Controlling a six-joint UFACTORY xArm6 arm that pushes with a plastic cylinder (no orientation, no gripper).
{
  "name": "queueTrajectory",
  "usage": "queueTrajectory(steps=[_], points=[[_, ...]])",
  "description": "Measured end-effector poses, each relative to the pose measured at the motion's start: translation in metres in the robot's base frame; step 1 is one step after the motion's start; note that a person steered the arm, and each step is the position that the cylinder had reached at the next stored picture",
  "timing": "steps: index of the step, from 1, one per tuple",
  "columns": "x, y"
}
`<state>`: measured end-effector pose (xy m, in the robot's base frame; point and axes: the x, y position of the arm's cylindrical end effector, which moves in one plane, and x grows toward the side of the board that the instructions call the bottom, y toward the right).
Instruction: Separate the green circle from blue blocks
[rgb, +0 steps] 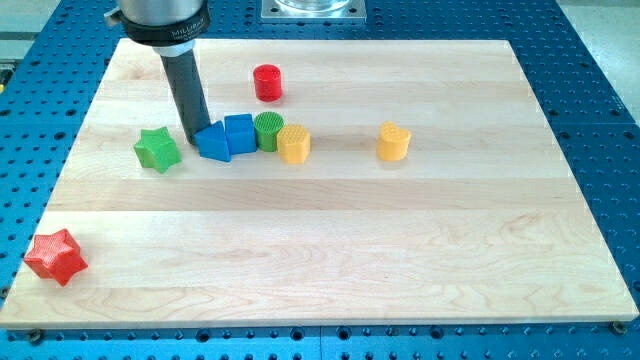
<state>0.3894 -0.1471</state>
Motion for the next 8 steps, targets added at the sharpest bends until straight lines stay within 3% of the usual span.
queueTrajectory(steps=[2, 6, 8], points=[[-0.071, 0.018], [0.0, 0.063], [0.004, 0.072]])
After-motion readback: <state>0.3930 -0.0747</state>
